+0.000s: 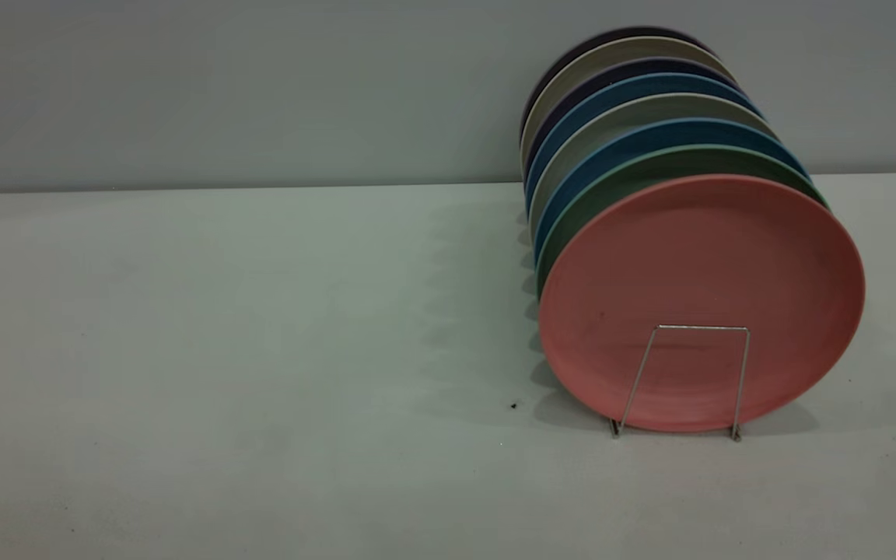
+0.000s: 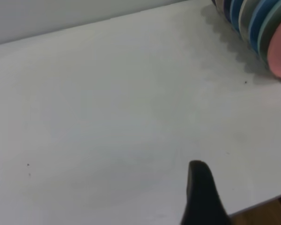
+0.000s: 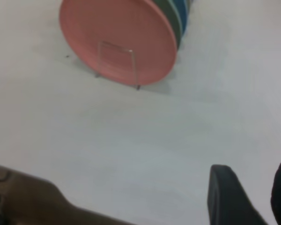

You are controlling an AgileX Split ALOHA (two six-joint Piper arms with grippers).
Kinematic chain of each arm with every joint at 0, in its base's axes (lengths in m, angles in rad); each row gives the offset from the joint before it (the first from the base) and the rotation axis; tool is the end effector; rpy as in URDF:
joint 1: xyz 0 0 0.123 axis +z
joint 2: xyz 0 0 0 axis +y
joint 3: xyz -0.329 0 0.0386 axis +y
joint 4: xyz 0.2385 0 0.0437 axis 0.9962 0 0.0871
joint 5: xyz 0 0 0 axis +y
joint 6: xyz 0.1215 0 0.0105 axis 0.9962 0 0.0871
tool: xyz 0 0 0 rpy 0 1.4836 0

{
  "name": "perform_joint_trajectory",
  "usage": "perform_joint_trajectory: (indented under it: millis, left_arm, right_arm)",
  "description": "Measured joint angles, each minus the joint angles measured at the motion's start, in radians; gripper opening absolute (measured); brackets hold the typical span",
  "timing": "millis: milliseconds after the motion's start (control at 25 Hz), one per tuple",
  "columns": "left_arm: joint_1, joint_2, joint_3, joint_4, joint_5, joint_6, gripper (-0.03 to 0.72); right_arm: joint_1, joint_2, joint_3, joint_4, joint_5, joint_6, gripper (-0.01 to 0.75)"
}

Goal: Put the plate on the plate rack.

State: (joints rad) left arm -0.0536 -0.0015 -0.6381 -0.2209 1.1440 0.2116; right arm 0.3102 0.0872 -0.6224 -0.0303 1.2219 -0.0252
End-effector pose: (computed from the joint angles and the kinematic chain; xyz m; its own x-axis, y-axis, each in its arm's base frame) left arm -0.0554 -0.0214 0.2910 -0.3654 0.1360 -0.9209 0.2807 0.9593 0.0303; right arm -0.0379 -0.0158 0.2805 -0.5268 -0.2062 -0.8246 -0.3017 0.9523 -0.0454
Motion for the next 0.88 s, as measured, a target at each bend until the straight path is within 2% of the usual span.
perform_joint_trajectory:
  millis: [400, 640, 880]
  left_arm:
    - [-0.013, -0.021, 0.123, 0.050, -0.006, 0.004, 0.495]
    - [-0.013, -0.021, 0.132, 0.102, -0.014, -0.017, 0.495]
    - [-0.013, -0.021, 0.144, 0.151, -0.013, -0.065, 0.495]
  right_arm:
    - [0.000, -0.108, 0.032, 0.041, -0.005, -0.027, 0.243]
    - [0.000, -0.108, 0.109, 0.041, -0.009, -0.029, 0.243]
    - [0.000, -0.108, 0.132, 0.037, -0.069, -0.030, 0.243]
